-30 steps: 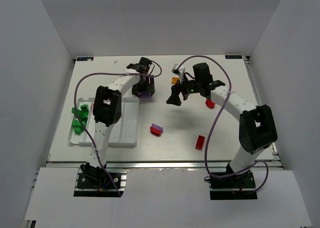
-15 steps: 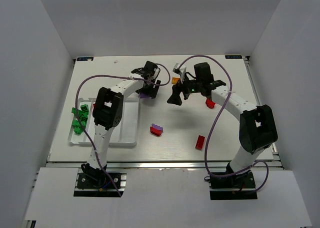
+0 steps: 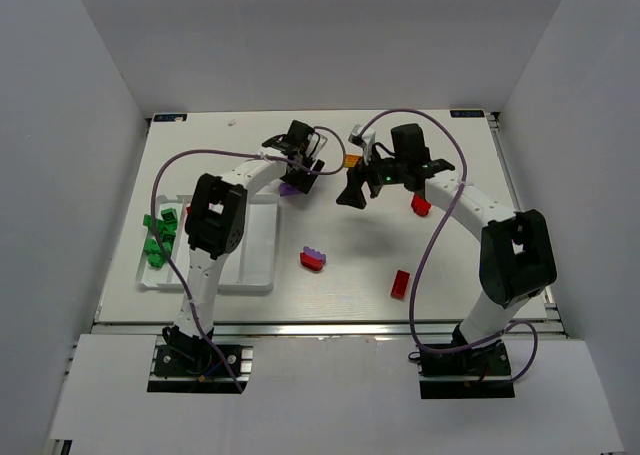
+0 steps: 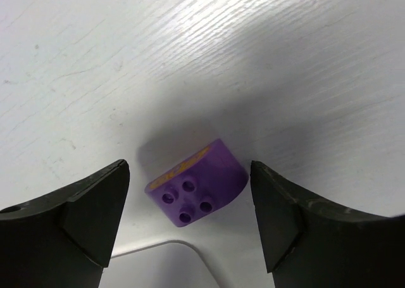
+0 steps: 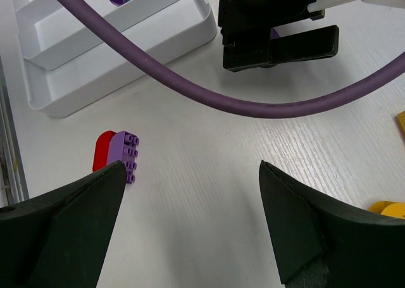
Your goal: Sort the legos into containers by color
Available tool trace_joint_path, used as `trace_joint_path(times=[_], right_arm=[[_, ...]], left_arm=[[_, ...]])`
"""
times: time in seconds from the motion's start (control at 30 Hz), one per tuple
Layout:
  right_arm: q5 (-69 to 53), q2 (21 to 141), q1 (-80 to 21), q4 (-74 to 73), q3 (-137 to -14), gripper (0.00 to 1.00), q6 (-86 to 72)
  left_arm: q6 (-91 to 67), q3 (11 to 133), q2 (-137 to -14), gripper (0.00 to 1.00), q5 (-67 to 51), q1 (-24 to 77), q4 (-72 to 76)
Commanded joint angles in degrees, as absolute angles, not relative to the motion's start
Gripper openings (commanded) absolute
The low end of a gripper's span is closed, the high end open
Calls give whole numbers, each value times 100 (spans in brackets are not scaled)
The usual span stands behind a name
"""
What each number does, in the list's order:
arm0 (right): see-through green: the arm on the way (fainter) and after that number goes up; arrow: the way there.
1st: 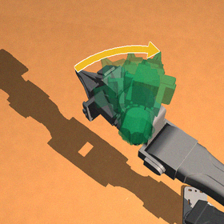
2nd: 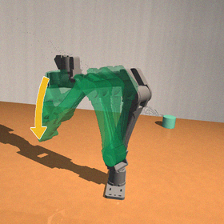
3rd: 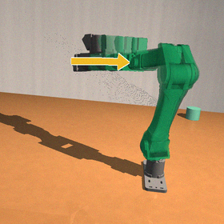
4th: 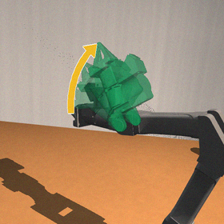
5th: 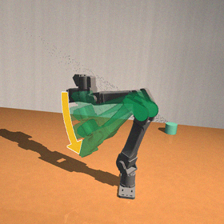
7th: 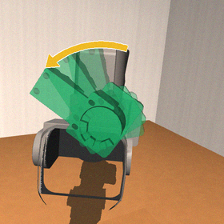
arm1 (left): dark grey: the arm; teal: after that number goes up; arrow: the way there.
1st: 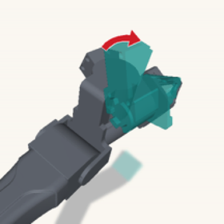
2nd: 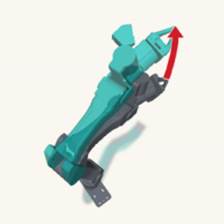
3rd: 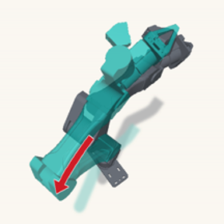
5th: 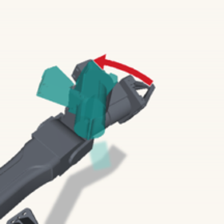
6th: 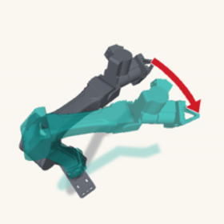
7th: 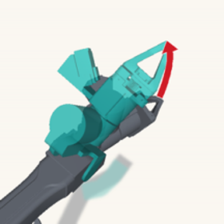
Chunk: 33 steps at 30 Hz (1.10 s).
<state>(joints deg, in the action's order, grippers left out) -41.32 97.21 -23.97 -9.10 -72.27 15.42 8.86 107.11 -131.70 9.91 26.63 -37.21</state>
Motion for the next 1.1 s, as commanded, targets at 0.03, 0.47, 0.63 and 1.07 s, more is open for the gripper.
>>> trace_joint_path(times=[0.03,0.47,0.63,1.07], right_arm=[[-4245,9457,-2320,-896,-7330,89,1529],[-4263,9466,-2320,-853,-7330,89,1468],[-4298,9483,-2312,-817,-7339,89,1398],[-4263,9387,-2320,-888,-7330,89,1494]], left_arm=[[1116,10521,-13008,82,247,2540,-3612],[993,9765,-12455,74,-325,2391,-3832],[914,9483,-12243,70,-308,2391,-3744],[62,10027,-12718,29,-79,2399,-3481]])
